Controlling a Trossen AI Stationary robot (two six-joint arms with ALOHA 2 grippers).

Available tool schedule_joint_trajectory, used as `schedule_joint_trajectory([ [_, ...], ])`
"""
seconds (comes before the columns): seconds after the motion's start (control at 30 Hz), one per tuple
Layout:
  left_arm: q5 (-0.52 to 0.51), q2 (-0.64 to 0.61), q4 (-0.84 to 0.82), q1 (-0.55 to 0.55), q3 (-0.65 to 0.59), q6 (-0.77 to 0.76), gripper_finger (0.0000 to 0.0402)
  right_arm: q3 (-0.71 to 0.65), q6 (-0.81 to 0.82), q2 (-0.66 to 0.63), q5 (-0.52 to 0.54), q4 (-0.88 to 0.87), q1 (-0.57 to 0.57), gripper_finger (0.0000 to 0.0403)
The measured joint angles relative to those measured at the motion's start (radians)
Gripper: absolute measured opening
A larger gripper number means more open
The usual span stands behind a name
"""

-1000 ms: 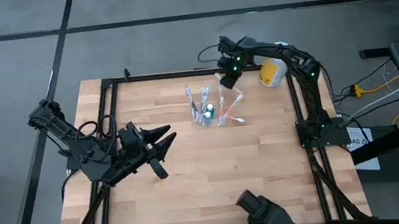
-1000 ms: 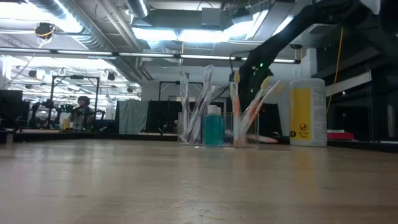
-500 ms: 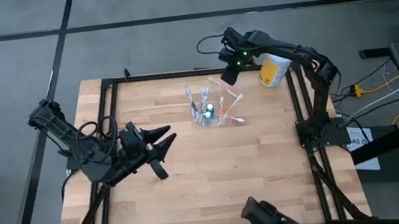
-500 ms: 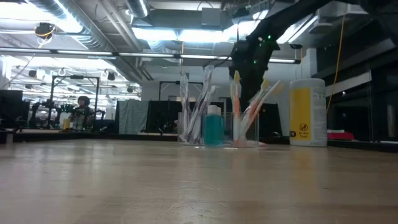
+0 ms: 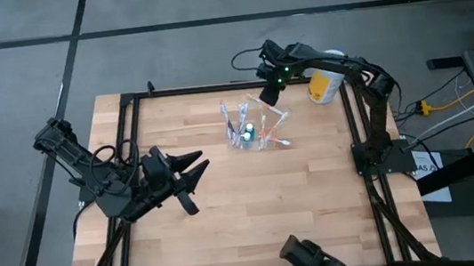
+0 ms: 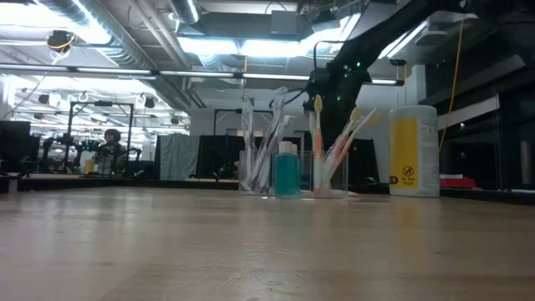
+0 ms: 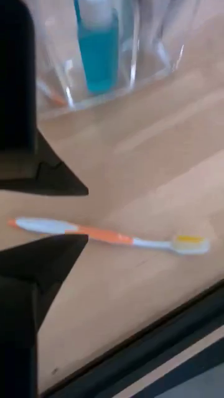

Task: Pick & Place toothbrushing station
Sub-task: Put the orange toothbrush into the right section of the transparent organizer

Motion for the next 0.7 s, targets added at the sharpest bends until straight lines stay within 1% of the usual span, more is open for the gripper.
schedule_joint_trajectory([
  [0.13,0.0,0.0,0.004,0.0,0.0,-0.013,0.0136,0.0,0.007,0.056,0.038,0.009,-0.001,0.0143],
  [0.23,-0.001,0.0,0.005,0.0,0.0,-0.016,0.0136,0.0,0.007,0.101,0.042,0.009,0.0,0.0157],
  [0.37,-0.003,0.0,0.012,0.005,0.0,-0.026,0.0136,0.0,0.007,0.133,0.049,0.032,0.0,0.0154],
  [0.5,-0.003,0.0,0.015,0.005,0.0,-0.032,0.0136,0.0,0.006,0.133,0.088,0.077,-0.004,0.0139],
  [0.7,-0.01,0.0,0.018,0.005,0.0,-0.037,0.0136,-0.012,0.003,0.146,0.075,0.041,-0.016,0.0124],
])
